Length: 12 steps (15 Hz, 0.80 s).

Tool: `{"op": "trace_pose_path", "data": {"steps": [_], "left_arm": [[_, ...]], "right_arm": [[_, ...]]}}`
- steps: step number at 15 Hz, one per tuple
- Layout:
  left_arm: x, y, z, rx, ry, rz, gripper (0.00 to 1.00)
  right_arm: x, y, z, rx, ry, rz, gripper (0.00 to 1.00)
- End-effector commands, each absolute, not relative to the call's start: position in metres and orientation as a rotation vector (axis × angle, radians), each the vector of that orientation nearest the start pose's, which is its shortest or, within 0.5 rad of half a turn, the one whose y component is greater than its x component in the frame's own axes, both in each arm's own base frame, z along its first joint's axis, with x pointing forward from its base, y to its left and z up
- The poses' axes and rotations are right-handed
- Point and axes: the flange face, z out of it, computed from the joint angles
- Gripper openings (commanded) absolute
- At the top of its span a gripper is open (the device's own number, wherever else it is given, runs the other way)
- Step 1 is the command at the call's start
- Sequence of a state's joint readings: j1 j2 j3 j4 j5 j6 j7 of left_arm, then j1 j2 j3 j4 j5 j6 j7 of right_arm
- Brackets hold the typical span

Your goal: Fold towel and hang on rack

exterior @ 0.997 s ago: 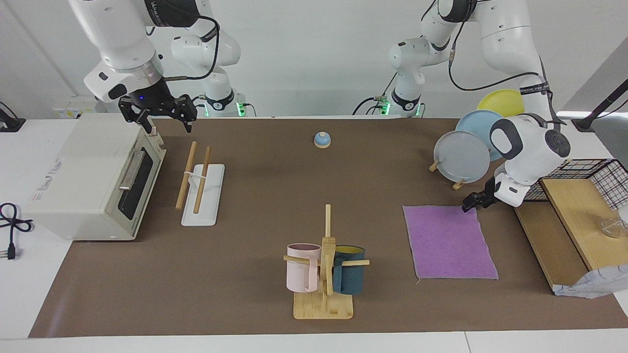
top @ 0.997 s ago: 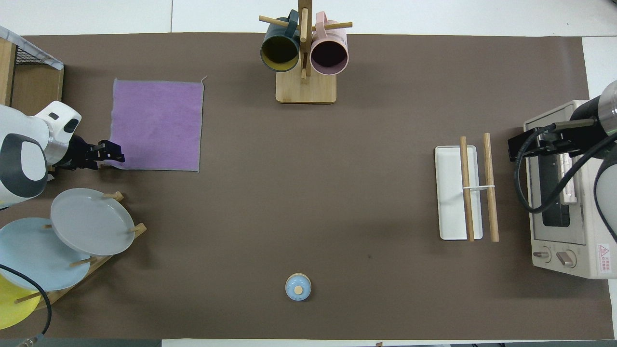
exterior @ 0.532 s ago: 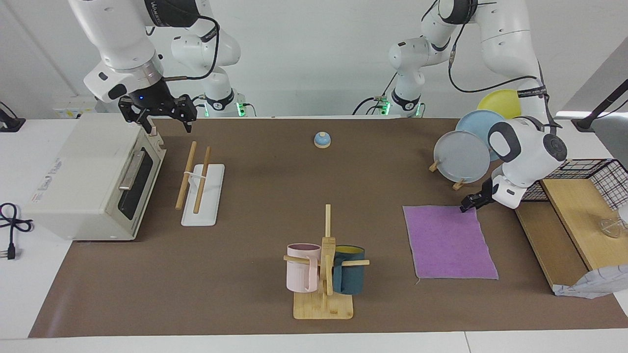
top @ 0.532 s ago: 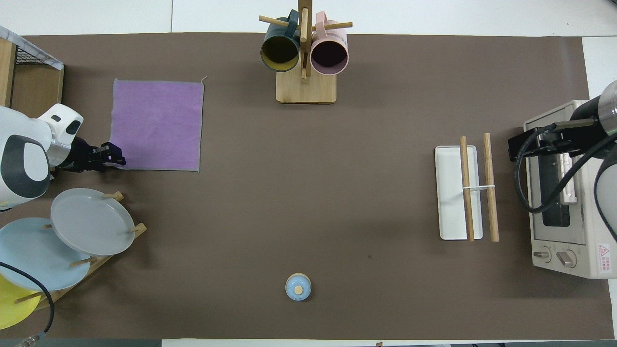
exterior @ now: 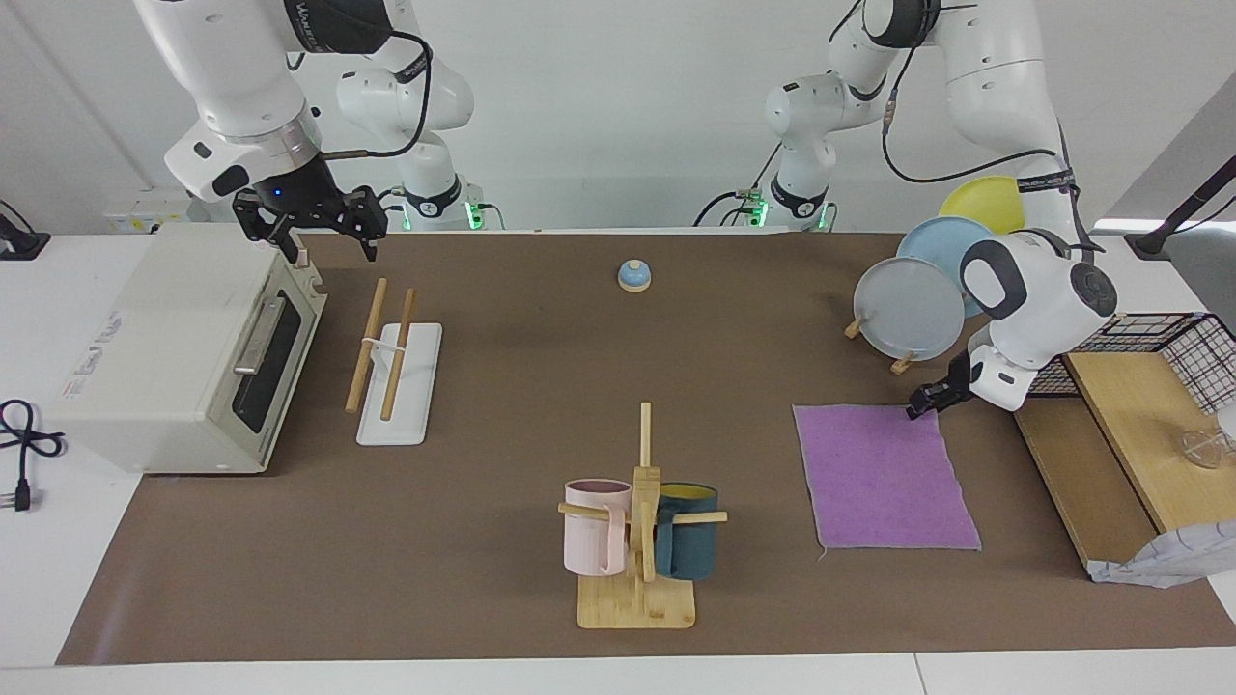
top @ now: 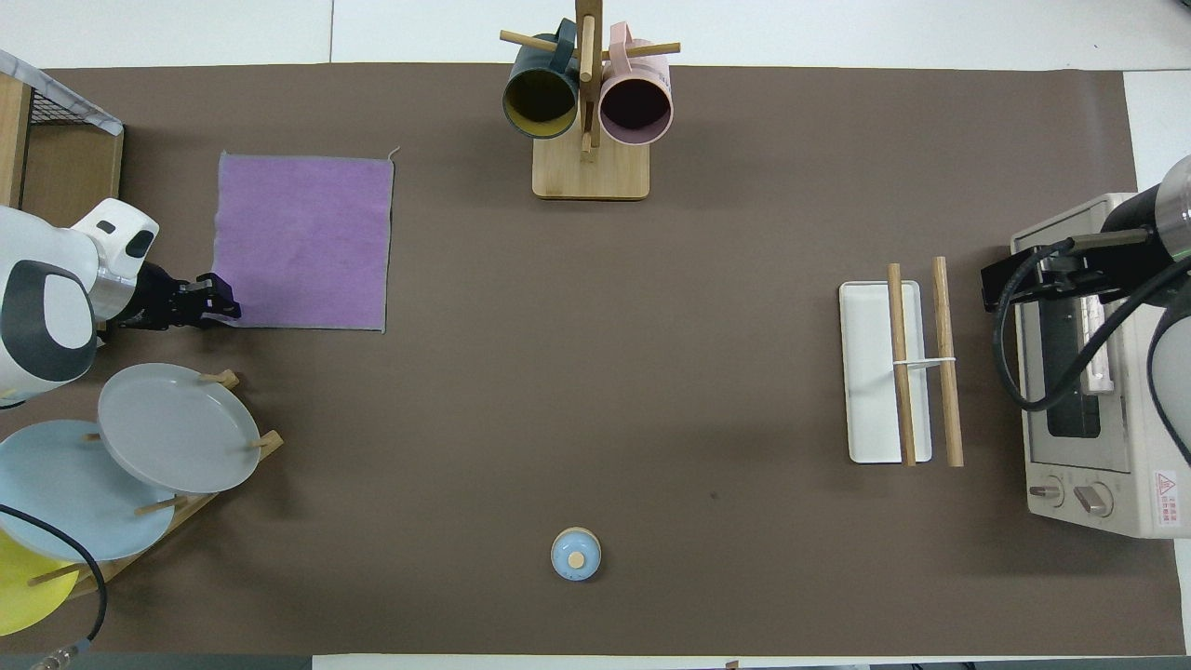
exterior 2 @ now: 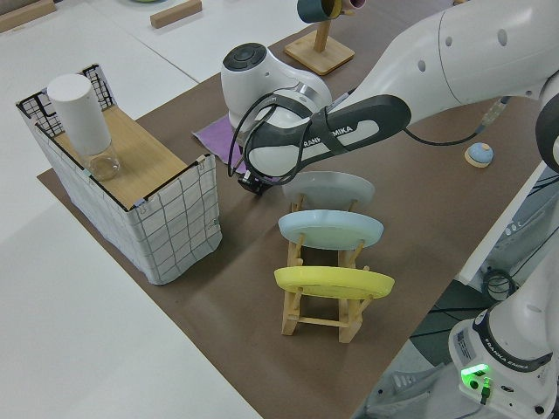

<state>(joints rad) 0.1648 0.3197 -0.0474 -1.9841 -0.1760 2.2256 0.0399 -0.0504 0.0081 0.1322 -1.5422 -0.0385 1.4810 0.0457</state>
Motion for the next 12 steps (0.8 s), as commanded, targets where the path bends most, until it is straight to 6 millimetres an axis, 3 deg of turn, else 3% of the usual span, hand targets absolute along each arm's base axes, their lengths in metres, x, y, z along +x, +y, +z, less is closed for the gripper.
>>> {"op": "trace_pose_path", "data": {"steps": [1,3,9,11,12], "left_arm": [[0.597,0.067,0.296,-3.287,-0.335,0.083,0.23],[0.599,0.067,0.298,-3.287,-0.318,0.077,0.0],[0.6,0.061,0.298,-3.292,-0.165,0.073,0.0],[0.6,0.056,0.31,-3.299,-0.066,0.064,0.0],[0.6,0.045,0.327,-3.287,0.015,0.054,0.0]], "right_arm": [[0.543,0.038,0.627,-3.156,-0.069,0.122,1.0],[0.543,0.038,0.627,-3.156,-0.069,0.122,1.0],[0.543,0.038,0.627,-3.156,-0.069,0.122,1.0],[0.543,0.038,0.627,-3.156,-0.069,0.122,1.0],[0.543,0.038,0.627,-3.156,-0.069,0.122,1.0]]}}
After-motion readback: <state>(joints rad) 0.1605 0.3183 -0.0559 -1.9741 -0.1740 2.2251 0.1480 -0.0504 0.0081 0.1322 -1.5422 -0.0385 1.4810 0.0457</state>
